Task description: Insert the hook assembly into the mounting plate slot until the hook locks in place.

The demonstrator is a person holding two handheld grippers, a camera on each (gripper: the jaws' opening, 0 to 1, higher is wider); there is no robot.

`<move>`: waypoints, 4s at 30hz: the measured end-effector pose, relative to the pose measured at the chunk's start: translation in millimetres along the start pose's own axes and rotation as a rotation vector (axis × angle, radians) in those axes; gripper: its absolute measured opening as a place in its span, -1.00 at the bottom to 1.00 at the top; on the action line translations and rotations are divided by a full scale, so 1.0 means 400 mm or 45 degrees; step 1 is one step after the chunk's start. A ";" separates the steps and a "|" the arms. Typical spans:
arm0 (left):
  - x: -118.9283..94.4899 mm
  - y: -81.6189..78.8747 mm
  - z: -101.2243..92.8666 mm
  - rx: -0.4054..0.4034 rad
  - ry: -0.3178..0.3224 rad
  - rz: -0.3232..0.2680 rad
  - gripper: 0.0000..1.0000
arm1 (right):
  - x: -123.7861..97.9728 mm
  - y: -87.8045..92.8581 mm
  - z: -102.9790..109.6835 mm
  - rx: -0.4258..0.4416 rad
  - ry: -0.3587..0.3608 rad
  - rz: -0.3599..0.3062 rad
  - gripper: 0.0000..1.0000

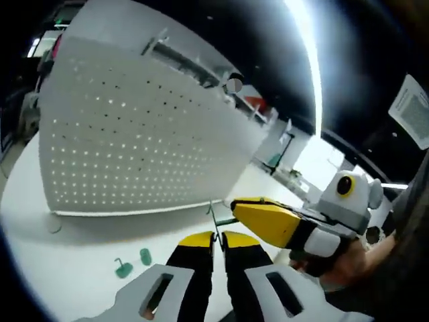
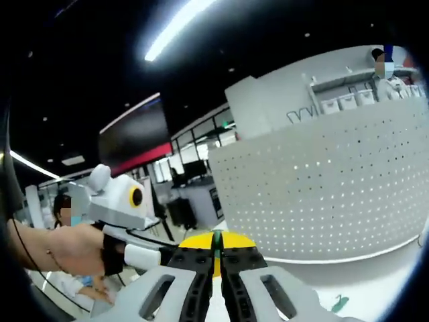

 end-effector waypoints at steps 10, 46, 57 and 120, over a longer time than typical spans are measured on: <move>0.007 -0.007 -0.010 -0.050 0.034 -0.010 -0.93 | -0.012 -0.008 -0.003 -0.028 0.009 -0.022 -1.00; -0.019 -0.066 0.016 0.387 -0.155 -0.056 -0.98 | -0.015 -0.043 -0.018 0.167 -0.004 0.087 -0.72; -0.004 -0.064 -0.029 0.548 -0.153 -0.058 -0.97 | 0.003 -0.052 -0.003 0.235 -0.044 0.085 -0.71; -0.026 -0.012 -0.024 0.395 -0.113 -0.074 0.91 | 0.023 -0.069 -0.033 0.093 -0.057 0.056 -1.00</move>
Point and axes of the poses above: the point that each gripper's makers call its tool centre point, and the gripper's own axes: x roughly forward along the fingers, z roughly to its left, y roughly out of its underside, the point moved 6 cm from there along -x, roughly backward along the fingers, and after that the axes turned 7 degrees about -z, right-handed, at the moved point
